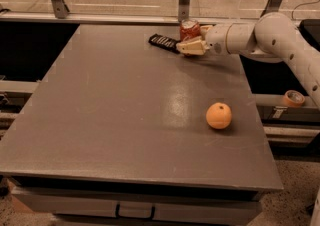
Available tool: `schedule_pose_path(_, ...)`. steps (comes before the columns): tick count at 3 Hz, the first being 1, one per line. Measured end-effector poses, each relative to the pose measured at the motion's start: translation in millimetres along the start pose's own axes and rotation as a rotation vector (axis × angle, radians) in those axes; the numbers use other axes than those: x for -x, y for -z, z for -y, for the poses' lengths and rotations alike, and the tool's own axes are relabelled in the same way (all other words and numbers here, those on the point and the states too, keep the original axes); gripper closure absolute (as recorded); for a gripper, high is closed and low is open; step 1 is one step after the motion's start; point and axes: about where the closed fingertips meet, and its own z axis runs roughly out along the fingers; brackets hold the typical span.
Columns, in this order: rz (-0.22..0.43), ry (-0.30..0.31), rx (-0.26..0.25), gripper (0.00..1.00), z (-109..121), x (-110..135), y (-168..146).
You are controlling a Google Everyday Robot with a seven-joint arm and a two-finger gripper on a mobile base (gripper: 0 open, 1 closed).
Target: Move coke can near rxbar chocolate
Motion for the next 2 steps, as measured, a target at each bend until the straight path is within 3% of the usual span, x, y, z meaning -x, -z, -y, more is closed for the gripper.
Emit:
schedule_pose_path(1, 0.0, -0.009, -0.003, 0.0, -0.4, -1.5, 0.5)
schedule_pose_path(2, -0.001, -0.009, -0.013, 0.0, 1.8, -1.4, 4.2)
